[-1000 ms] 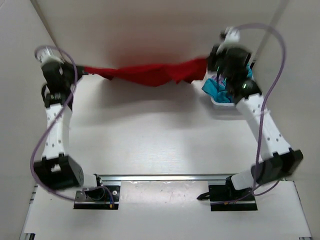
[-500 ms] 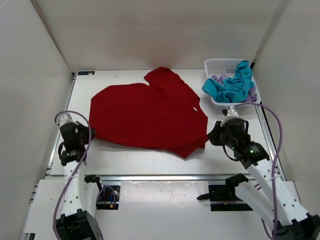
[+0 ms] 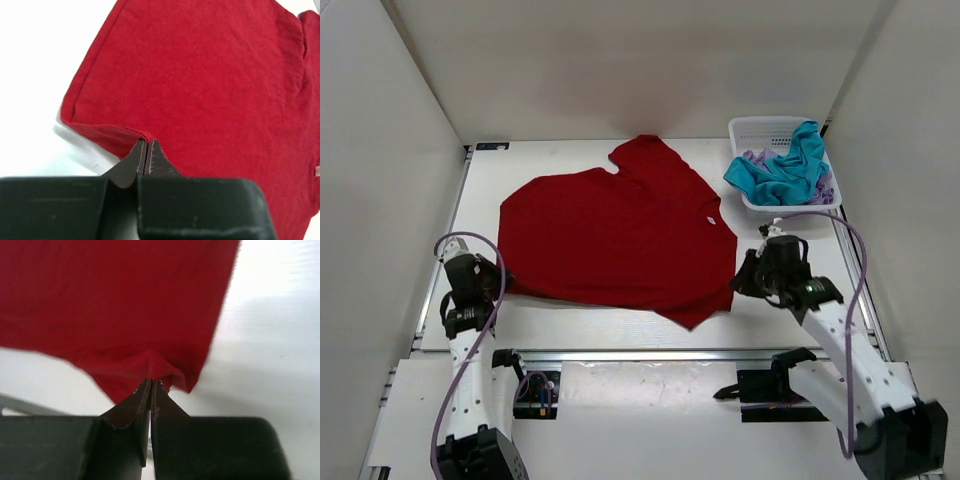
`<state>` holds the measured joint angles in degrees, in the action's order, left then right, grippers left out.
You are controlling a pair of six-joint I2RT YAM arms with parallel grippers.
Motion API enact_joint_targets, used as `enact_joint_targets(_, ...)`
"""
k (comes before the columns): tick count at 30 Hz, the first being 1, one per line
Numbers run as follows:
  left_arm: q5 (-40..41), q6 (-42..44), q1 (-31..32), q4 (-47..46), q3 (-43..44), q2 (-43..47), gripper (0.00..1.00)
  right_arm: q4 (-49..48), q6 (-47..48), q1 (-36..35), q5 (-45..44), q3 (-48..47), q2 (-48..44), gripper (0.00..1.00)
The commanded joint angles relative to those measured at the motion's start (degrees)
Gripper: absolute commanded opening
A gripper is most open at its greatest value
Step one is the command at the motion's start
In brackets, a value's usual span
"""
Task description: Fold and stack the t-shirts
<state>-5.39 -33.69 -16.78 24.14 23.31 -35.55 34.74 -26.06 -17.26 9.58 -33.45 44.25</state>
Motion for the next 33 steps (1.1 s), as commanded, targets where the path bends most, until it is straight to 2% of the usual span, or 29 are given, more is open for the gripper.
enact_joint_targets(1, 0.46, -0.67, 0.17, -2.86, 2.79, -2.85, 0.00, -11.34, 2.06, 3.01, 1.84, -4.67, 7.33, 0.00)
enact_joint_targets(6, -2.88, -1.46, -3.61, -6.38, 3.93, -9.79, 0.00, -17.07, 3.65, 1.35, -4.04, -14.09, 21.29, 0.00)
enact_joint_targets(11, -3.14, -3.92, -3.88, -10.42, 4.72, -13.92, 0.00, -21.91, 3.83, 3.63, -3.26, -21.90, 34.13, 0.01)
enact_joint_targets(14, -1.39, -4.71, -2.83, -12.27, 5.51, -16.74, 0.00, -23.92, 4.27, 4.60, -3.25, -25.86, 38.79, 0.01)
enact_joint_targets(25, 0.11, -6.39, -2.56, -19.48, 9.99, -33.07, 0.00, -22.09, 6.64, 5.30, -2.29, -44.40, 58.13, 0.00)
enact_joint_targets(33, -3.92, -9.99, -5.02, -22.64, 13.07, -40.82, 0.05, -18.57, 7.52, 6.09, -2.64, -53.55, 65.26, 0.00)
